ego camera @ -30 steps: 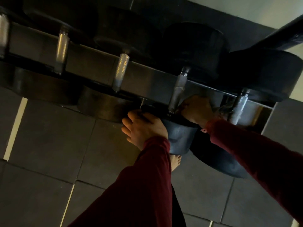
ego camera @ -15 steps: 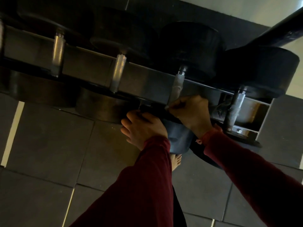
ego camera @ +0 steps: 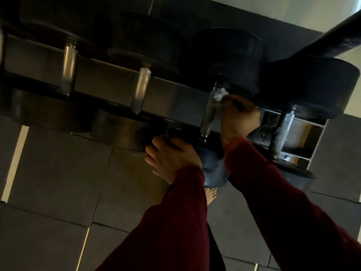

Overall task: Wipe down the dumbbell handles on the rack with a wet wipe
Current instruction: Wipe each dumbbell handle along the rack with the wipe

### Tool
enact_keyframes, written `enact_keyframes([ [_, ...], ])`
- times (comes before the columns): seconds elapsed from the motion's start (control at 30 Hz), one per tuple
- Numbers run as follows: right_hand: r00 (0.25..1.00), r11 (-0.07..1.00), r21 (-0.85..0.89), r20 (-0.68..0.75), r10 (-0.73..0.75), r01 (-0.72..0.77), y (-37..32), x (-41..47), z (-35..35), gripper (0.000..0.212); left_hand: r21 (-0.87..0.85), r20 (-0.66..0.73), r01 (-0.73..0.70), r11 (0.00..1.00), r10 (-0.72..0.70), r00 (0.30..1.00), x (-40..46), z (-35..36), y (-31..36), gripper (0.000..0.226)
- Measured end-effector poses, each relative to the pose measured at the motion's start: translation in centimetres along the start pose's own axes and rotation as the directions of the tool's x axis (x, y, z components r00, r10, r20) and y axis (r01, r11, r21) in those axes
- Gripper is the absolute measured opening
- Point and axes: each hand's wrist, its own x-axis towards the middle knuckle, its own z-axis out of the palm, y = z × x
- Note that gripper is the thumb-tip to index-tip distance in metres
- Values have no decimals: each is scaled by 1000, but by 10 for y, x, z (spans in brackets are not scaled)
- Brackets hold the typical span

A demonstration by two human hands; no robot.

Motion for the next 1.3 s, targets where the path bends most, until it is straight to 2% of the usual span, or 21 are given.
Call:
enact_keyframes([
  [0.07,969,943,226,32,244,-244,-5,6,5,10,1,8,0,1000,0,1000,0,0,0,36],
  [0.1,949,910,273,72,305,-313,-9,6,7,7,1,12,2,1000,-2,1000,0,0,0,34],
  [0.2,941,924,180,93,326,-338,-9,2,8,12,9,15,4,1000,-4,1000,0,0,0,30],
  [0.37,962,968,70,145,229,-241,-1,1,3,22,15,7,4,1000,-4,1000,-1,2,1,28],
  [0.43,928,928,138,198,316,-346,-2,12,6,21,14,2,6,1000,-6,1000,-2,1,2,27],
  [0.5,834,823,239,362,417,-515,-1,22,8,14,15,1,16,1000,-16,1000,-2,1,3,25],
  [0.53,807,807,238,419,416,-540,1,26,9,13,14,-3,20,1000,-20,1000,-2,1,3,24],
  [0.6,845,880,144,384,371,-452,9,32,11,20,20,-8,23,1000,-22,1000,-3,1,4,23],
  [0.67,935,954,56,220,277,-296,9,29,10,25,27,-9,8,1000,-8,1000,-4,1,4,24],
  [0.77,990,985,130,99,98,-111,8,14,8,14,24,-6,8,1000,-8,1000,-5,0,5,25],
  [0.8,987,977,159,107,124,-140,11,13,8,6,23,-6,10,1000,-9,1000,-5,0,4,25],
  [0.9,899,927,132,323,295,-352,17,28,9,29,26,-9,7,1000,-7,1000,-4,1,4,27],
  [0.97,852,913,71,395,343,-401,15,40,6,34,31,-12,8,999,-8,1000,-4,1,5,28],
  [1.0,868,927,50,374,328,-372,12,40,4,32,31,-15,6,1000,-6,1000,-4,1,5,28],
  [1.03,918,960,19,298,262,-280,8,35,2,28,30,-18,4,1000,-4,1000,-4,1,5,28],
  [1.07,975,993,-23,186,118,-116,5,27,1,24,30,-19,3,1000,-3,1000,-4,1,6,28],
  [1.1,990,992,-71,106,-94,101,4,19,-2,19,29,-21,4,1000,-4,1000,-4,1,5,28],
  [1.13,944,939,-109,92,-316,325,6,11,-3,15,28,-22,6,1000,-6,1000,-4,1,5,28],
  [1.2,759,737,-183,183,-624,650,10,9,-1,9,29,-19,10,1000,-10,1000,-4,0,6,28],
  [1.23,681,642,-226,260,-685,733,10,10,1,9,30,-17,10,999,-10,1000,-4,0,6,28],
  [1.3,587,492,-321,407,-700,809,7,10,7,13,28,-17,6,1000,-5,1000,-4,0,6,28],
])
